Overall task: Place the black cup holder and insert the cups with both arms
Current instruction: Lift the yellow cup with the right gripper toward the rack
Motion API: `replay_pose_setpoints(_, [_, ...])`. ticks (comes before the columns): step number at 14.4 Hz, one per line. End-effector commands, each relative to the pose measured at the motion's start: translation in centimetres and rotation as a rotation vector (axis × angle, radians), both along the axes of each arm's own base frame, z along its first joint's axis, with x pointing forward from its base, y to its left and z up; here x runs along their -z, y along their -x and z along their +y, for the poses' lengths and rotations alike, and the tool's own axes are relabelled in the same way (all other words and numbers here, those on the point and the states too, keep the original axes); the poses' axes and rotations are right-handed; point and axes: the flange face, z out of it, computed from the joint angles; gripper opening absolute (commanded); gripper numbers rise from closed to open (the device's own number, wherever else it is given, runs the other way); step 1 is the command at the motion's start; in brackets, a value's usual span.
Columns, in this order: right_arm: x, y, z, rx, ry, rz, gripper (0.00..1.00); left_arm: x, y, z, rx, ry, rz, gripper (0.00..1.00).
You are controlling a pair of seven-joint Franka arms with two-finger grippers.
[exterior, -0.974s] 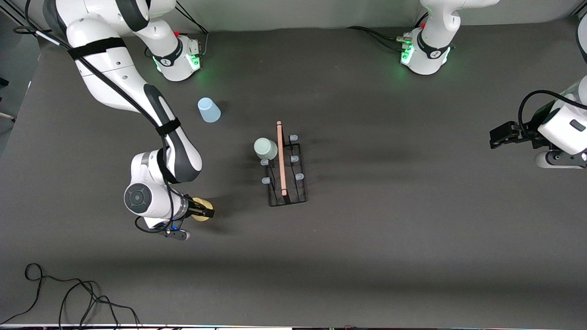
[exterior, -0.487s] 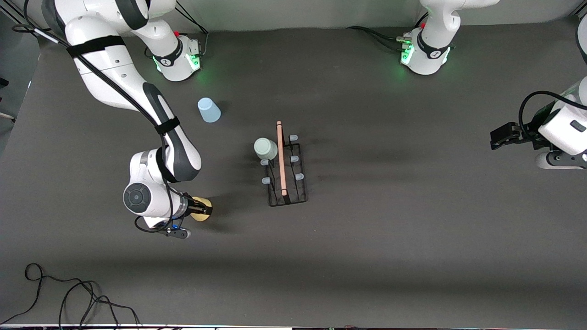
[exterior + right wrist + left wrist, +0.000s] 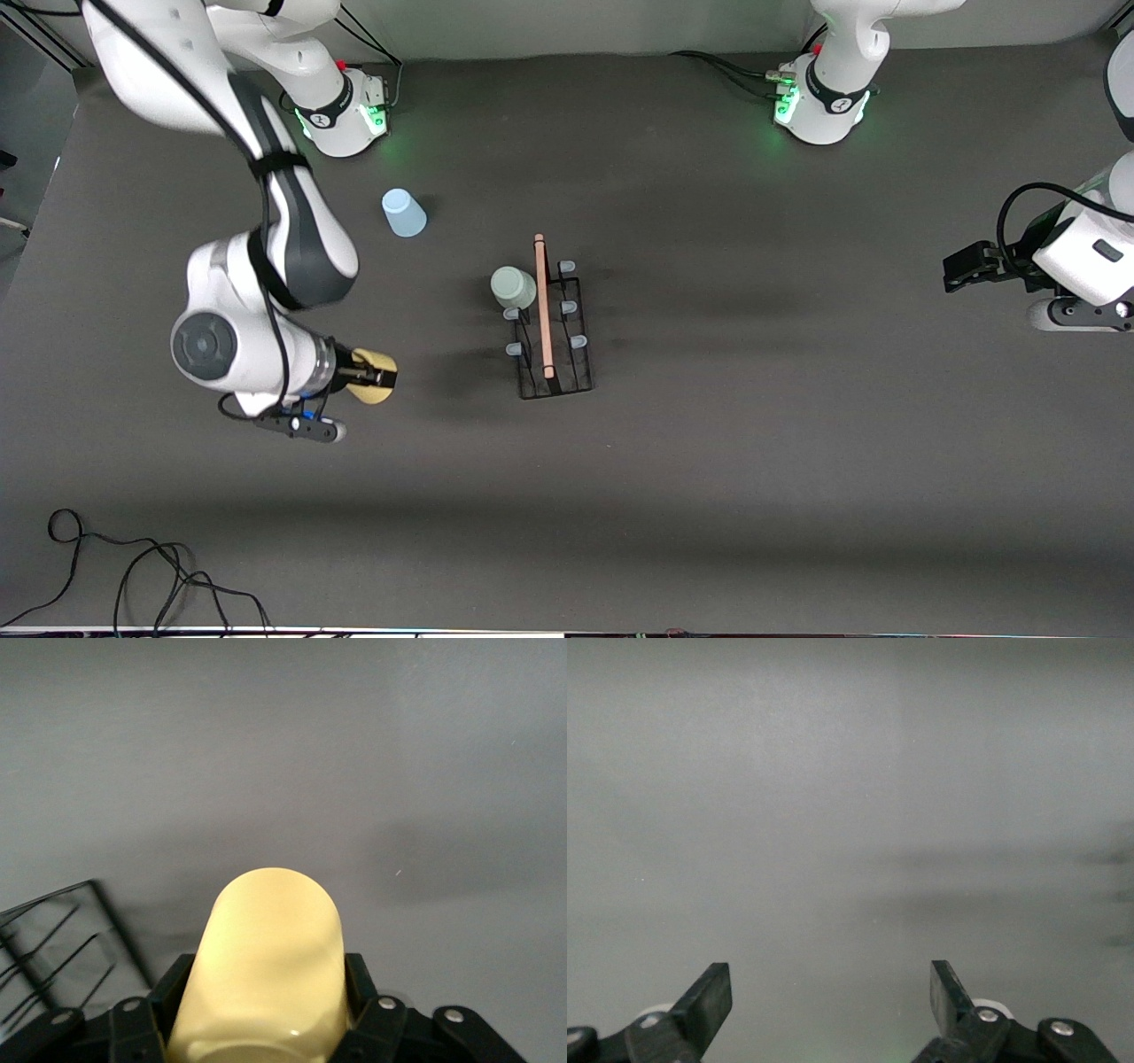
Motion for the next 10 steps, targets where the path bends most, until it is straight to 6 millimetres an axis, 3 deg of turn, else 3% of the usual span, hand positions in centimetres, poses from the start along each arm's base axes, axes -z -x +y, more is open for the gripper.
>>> replay_pose_setpoints(1, [-2.0,1.4,5.7,0.099,-0.006,-0.014,0.0,0.0,0.1,0.0,0.013,-0.015,-0.013,1.0])
replay_pose_setpoints(3, [-2.8,2.1,9.8,0.139,-0.031,-0.024,0.0,0.0,0.1,0.1,0.012,-0.016,-0.012,1.0])
replay_pose_setpoints(5, [-2.7,2.4,12.7,0.18,-0.039,-0.045,0.0,-0.2,0.2,0.0,0.013,-0.015,-0.016,1.0])
replay_pose_setpoints(10, [0.9,3.4,18.3,0.231,-0.05,-0.099,0.0,-1.3,0.7,-0.1,0.016,-0.012,-0.031,1.0])
